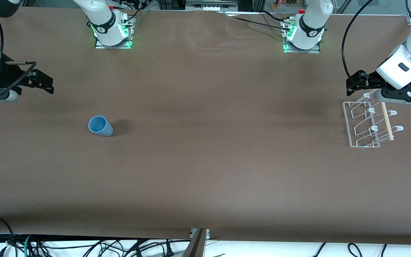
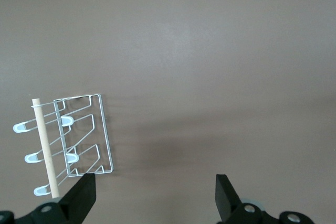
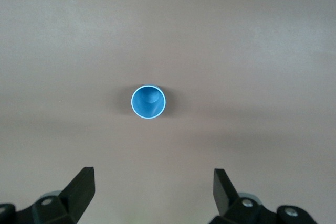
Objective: Transfer cup to left arm and place on rack
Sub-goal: 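Move the right gripper down over the light blue cup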
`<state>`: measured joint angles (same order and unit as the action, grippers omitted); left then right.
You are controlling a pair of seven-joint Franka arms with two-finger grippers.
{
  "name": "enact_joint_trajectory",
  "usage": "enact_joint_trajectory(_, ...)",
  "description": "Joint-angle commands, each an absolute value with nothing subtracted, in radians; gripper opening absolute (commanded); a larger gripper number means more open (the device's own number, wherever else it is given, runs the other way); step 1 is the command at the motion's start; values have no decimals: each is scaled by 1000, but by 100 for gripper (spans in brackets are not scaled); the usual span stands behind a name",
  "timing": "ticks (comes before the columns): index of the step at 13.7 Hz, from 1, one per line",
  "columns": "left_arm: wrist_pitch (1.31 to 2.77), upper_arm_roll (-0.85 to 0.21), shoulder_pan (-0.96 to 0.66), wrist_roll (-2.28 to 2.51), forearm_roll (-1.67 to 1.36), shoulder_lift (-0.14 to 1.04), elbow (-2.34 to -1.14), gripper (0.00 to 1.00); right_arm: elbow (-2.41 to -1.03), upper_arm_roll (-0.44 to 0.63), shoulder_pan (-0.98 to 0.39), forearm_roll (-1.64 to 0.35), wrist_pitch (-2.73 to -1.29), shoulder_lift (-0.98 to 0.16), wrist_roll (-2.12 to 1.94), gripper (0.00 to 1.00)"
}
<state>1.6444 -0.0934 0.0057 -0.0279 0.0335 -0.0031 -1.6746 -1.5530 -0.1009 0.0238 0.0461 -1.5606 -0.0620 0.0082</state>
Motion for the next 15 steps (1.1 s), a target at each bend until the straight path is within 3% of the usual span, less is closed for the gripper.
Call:
enact_joint_trajectory(1,1644,-98,3,-21,15,-8,-1674,100,-1534,-107,25,44,-1539,-63,25,100)
enact_joint_trajectory(7,1644,-98,3,-21,15,-8,-1674,100,-1548,-109,23,54,-1558,-121,29,100)
enact_joint_trajectory(15,1644,-100,3,-21,15,-8,-1674,100,-1767,-103,20,52,-1909,-231,34,100)
